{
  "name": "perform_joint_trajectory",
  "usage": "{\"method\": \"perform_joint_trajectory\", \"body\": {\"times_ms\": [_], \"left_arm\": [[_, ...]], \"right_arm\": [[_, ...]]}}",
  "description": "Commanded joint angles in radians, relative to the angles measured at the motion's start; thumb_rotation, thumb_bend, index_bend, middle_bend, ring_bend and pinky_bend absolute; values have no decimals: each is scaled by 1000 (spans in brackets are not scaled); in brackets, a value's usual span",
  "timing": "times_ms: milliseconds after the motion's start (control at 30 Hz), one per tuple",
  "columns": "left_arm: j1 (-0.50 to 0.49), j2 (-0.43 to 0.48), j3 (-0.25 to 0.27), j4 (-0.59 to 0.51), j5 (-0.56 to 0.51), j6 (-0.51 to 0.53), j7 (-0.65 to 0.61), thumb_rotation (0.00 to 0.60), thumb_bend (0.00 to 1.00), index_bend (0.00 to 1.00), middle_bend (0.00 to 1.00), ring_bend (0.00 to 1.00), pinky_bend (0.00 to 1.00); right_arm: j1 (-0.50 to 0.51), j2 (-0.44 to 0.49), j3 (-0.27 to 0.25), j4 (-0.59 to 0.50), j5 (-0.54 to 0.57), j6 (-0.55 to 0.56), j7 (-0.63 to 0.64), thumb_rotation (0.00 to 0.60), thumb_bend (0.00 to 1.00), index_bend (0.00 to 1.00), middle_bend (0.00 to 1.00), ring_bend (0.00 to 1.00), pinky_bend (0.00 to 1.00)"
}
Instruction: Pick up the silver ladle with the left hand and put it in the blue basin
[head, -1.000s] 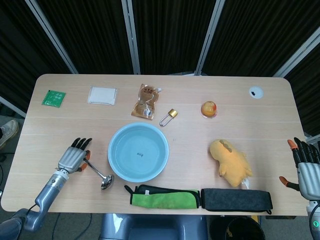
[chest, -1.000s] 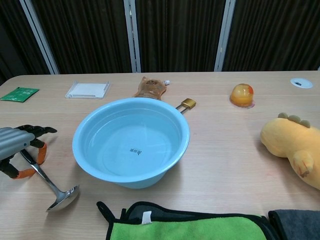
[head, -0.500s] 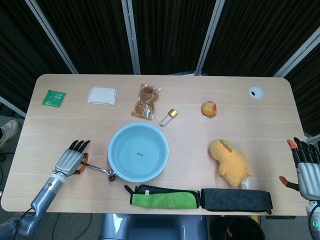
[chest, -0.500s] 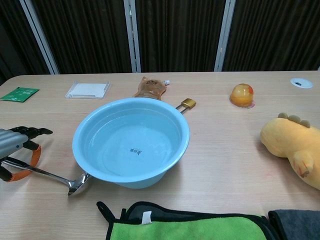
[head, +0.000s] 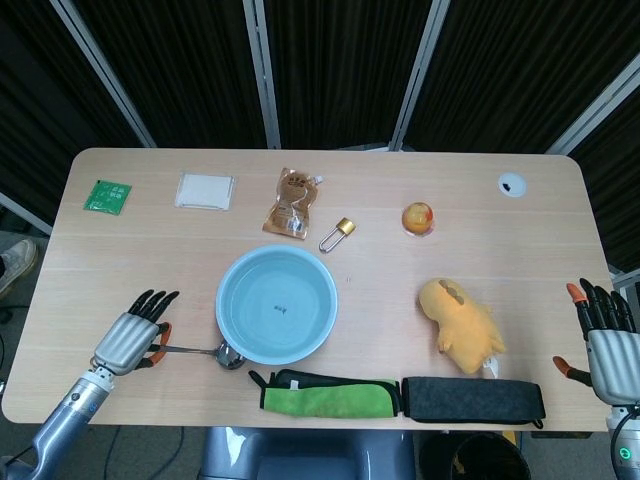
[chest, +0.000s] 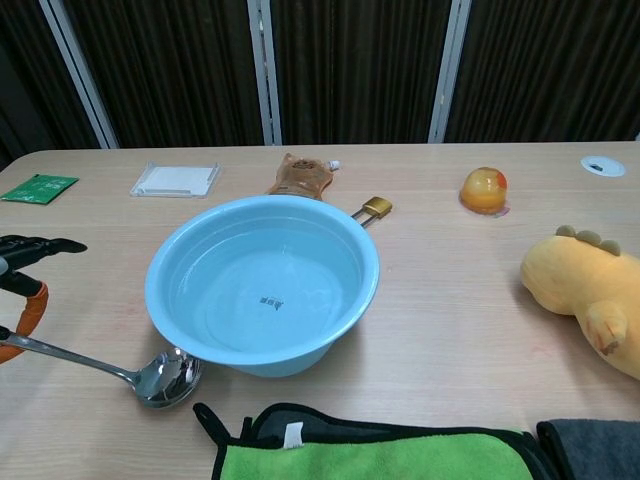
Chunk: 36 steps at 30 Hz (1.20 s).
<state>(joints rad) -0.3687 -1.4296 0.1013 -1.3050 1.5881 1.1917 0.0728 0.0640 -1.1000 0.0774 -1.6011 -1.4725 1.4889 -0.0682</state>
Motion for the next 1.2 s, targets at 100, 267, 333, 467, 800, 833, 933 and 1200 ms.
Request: {"method": "perform_joint_trajectory", "body": {"times_ms": [100, 267, 333, 467, 800, 833, 933, 1200], "left_arm": [[6, 56, 18, -64, 31, 24, -57, 600, 446, 685, 0, 0, 0], [2, 96, 21, -107, 45, 28, -78, 600, 446, 686, 0, 0, 0], [3, 108, 21, -122, 51, 35, -74, 600, 448, 687, 0, 0, 0], [-1, 135, 29, -164, 75, 41, -80, 600, 446, 688, 0, 0, 0], [-54, 214, 55, -295, 140, -7, -142, 600, 446, 690, 0, 0, 0], [-58, 219, 56, -304, 144, -11, -149, 600, 446, 691, 0, 0, 0], [-69, 231, 50, -324, 159, -8, -151, 600, 448, 695, 0, 0, 0], [-101, 242, -9, -353, 117, -15, -180, 600, 462, 696, 0, 0, 0]], "right_arm": [[-1, -3, -2, 0, -3, 3, -3, 600, 0, 0, 0, 0, 0], [-6, -1, -3, -7, -15, 17, -2, 600, 0, 0, 0, 0, 0], [-7, -3, -5, -4, -19, 19, -1, 600, 0, 0, 0, 0, 0], [-6, -3, -7, -3, -24, 19, 3, 600, 0, 0, 0, 0, 0], [-17, 4, -14, -8, -51, 45, 23, 600, 0, 0, 0, 0, 0], [-18, 5, -14, -8, -52, 47, 26, 600, 0, 0, 0, 0, 0], [-21, 8, -16, -7, -58, 53, 34, 600, 0, 0, 0, 0, 0], [-21, 13, -20, -5, -67, 53, 48, 600, 0, 0, 0, 0, 0]]}}
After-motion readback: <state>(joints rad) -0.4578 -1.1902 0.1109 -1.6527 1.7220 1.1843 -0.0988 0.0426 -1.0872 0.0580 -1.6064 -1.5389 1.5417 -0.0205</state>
